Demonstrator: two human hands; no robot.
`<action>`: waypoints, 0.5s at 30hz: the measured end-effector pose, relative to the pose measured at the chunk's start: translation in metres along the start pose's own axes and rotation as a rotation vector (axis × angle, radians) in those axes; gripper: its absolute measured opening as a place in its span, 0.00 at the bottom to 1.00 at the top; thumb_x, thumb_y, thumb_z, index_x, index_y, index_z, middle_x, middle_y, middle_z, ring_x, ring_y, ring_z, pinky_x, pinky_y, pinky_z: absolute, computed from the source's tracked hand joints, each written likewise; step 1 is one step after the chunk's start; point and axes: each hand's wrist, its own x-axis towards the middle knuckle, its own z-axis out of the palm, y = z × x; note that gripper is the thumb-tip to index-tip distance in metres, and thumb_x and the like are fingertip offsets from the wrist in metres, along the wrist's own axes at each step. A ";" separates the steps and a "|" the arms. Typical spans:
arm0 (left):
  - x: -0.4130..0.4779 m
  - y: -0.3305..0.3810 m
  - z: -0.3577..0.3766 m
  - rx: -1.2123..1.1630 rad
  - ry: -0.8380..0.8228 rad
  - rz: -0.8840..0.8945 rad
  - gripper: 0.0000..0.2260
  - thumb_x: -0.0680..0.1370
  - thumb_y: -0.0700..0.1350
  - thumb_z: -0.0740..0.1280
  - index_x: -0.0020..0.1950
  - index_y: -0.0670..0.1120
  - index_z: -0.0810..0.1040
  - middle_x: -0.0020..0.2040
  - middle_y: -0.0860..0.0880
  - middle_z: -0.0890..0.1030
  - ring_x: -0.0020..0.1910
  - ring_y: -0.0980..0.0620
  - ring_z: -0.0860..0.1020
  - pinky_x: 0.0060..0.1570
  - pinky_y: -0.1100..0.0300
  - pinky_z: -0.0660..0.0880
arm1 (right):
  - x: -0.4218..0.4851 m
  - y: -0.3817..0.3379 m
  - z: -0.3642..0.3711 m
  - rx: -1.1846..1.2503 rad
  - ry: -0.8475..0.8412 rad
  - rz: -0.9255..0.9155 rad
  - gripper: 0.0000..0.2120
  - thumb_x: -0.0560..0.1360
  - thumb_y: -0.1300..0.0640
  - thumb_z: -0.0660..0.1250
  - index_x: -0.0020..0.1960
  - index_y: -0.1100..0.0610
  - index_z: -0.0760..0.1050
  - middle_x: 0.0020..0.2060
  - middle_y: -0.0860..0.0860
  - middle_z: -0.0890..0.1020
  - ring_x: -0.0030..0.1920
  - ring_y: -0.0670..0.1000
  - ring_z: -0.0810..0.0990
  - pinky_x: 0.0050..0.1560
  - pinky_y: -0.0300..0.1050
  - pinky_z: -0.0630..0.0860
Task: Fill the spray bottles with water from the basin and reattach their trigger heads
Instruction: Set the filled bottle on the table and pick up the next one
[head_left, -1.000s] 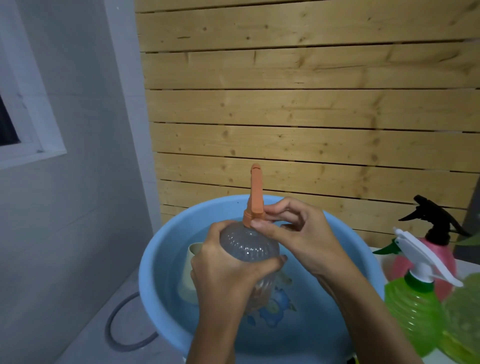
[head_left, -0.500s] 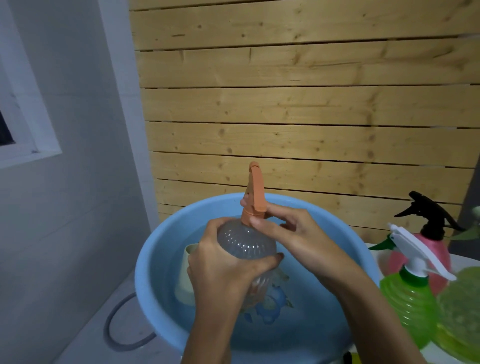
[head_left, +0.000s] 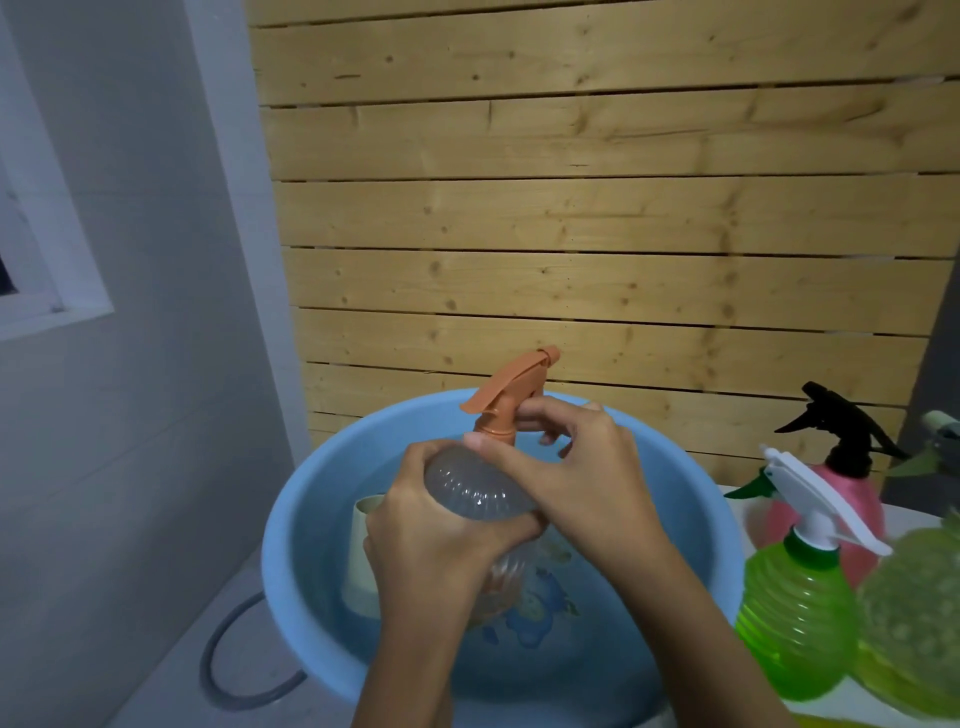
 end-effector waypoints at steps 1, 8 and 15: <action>0.000 0.001 0.001 -0.012 0.004 -0.004 0.30 0.51 0.55 0.81 0.50 0.57 0.75 0.38 0.63 0.77 0.37 0.66 0.73 0.41 0.63 0.68 | 0.001 0.002 -0.001 0.060 -0.088 -0.012 0.11 0.68 0.42 0.73 0.46 0.45 0.81 0.43 0.40 0.83 0.50 0.39 0.73 0.46 0.31 0.66; -0.001 0.001 0.002 -0.028 -0.019 0.003 0.31 0.49 0.56 0.81 0.49 0.57 0.75 0.38 0.63 0.77 0.37 0.68 0.72 0.36 0.71 0.67 | -0.001 0.004 0.001 0.186 -0.107 -0.099 0.06 0.72 0.54 0.73 0.42 0.56 0.82 0.37 0.49 0.84 0.41 0.40 0.77 0.45 0.36 0.73; -0.001 0.002 0.000 0.046 0.027 0.077 0.28 0.50 0.60 0.71 0.49 0.57 0.74 0.35 0.61 0.76 0.44 0.49 0.77 0.41 0.59 0.69 | -0.007 -0.003 0.011 -0.050 0.066 -0.048 0.09 0.70 0.44 0.71 0.45 0.49 0.81 0.39 0.49 0.78 0.42 0.46 0.76 0.43 0.38 0.73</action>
